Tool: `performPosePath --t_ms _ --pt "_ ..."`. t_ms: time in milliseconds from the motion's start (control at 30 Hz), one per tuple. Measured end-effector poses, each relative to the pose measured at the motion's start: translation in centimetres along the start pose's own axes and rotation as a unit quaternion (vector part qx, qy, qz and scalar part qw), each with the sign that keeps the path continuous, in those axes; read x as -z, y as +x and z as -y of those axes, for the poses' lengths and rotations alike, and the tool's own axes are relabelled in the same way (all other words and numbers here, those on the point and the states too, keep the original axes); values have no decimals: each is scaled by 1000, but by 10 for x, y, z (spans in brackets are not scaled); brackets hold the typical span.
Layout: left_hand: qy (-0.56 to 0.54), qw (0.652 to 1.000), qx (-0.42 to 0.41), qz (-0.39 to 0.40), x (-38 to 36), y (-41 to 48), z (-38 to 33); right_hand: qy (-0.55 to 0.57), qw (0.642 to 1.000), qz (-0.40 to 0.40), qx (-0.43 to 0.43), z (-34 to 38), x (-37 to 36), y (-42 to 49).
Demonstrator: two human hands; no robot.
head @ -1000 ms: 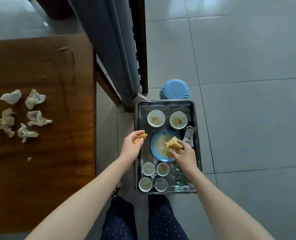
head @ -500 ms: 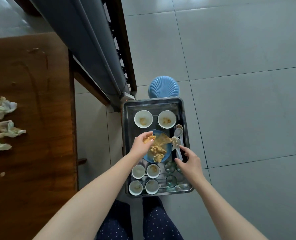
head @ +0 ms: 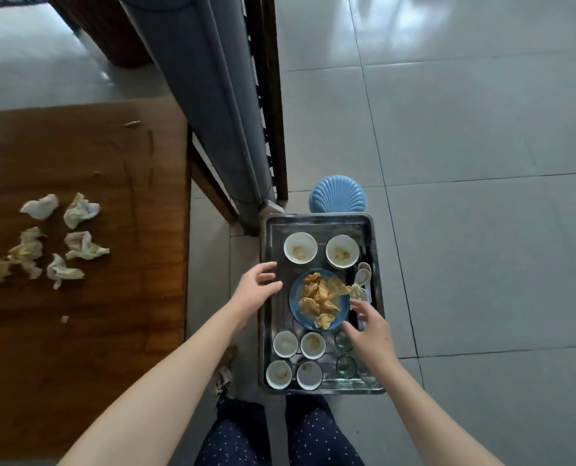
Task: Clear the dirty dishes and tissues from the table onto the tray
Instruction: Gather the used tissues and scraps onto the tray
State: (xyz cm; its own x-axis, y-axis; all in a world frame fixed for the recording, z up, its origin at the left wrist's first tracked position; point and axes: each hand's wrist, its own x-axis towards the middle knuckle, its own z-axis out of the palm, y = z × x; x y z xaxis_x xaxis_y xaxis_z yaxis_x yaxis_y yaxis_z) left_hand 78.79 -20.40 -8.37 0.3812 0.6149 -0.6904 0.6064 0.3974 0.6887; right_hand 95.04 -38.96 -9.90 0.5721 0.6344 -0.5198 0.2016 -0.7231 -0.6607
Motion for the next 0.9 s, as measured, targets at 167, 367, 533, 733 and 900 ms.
performPosePath --t_ms 167,367,533,733,900 --pt "-15 999 -19 -46 66 -38 6 -1 999 -3 49 47 -20 -10" --pt "-62 989 -27 -133 154 -78 29 -13 995 5 100 114 -67 -30" --pt "-72 985 -32 -155 237 -102 63 -39 987 -2 155 170 -129 -55" --pt "-59 983 -44 -166 335 -121 105 -26 982 10 186 241 -225 -86" --pt "-42 980 -58 -187 403 -133 131 -35 975 26 216 295 -296 -94"
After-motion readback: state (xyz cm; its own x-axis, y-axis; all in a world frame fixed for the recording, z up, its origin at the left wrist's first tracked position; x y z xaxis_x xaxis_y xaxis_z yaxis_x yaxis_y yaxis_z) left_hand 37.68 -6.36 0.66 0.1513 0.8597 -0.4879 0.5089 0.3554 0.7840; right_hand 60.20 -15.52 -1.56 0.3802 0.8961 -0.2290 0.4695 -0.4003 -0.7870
